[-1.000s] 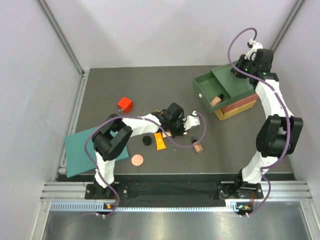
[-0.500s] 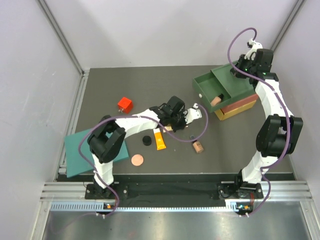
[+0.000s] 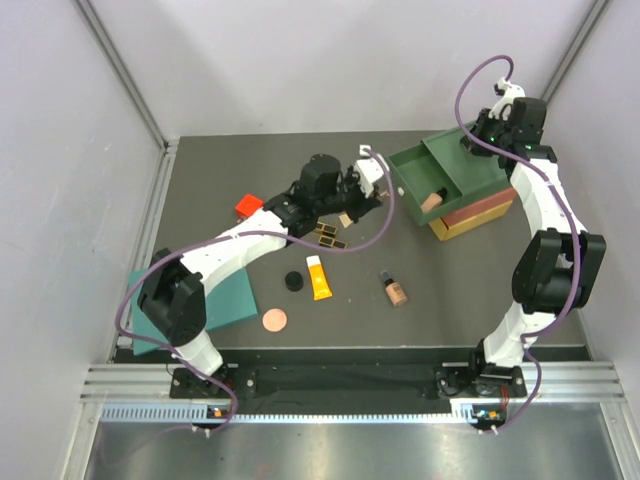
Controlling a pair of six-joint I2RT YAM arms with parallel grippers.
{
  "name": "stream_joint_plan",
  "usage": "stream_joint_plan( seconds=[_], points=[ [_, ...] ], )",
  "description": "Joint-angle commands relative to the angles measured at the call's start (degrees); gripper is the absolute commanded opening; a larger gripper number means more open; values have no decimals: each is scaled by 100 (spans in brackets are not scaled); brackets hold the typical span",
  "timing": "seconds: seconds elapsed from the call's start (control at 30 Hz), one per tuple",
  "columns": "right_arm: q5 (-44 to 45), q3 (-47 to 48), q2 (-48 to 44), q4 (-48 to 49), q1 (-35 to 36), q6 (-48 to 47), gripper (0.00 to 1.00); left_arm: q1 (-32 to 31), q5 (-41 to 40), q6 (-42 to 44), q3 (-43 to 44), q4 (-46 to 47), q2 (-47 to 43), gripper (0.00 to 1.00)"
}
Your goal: Organize the makeup
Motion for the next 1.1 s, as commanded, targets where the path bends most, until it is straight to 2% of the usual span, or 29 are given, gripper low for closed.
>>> stream_joint_plan(
  seconds=[0.0, 0.03, 0.23, 0.37, 0.47, 0.6, 0.8, 1.0, 1.07],
  points=[
    [114, -432, 545, -1548, 7, -43, 4, 277, 474, -1761, 250, 1771, -69, 0],
    [105, -441, 527, -1540, 16, -52, 4, 329, 483, -2016, 276, 2227, -43, 0],
    [105, -485, 501, -1522, 16, -43, 4, 347, 273, -3519, 846, 3459, 518, 0],
    [114, -520, 466, -1513, 16, -60, 4, 339, -193, -4758, 1338, 3918, 1002, 0],
    [123, -555, 430, -1504, 16, -52, 4, 295, -421, -5129, 1743, 3910, 1345, 0],
    [140, -564, 413, -1522, 7, -60, 4, 216, -975, -5270, 1919, 4051, 1635, 0],
    [140, -538, 422, -1531, 16, -69, 4, 137, -1003, -5622, 2341, 4156, 2171, 0],
    [166, -529, 413, -1548, 7, -87, 4, -39, -1020, -5499, 2754, 3972, 2558, 0],
    [175, -538, 413, -1566, 7, -87, 4, -39, -950, -5464, 2789, 3911, 2638, 6]
  ],
)
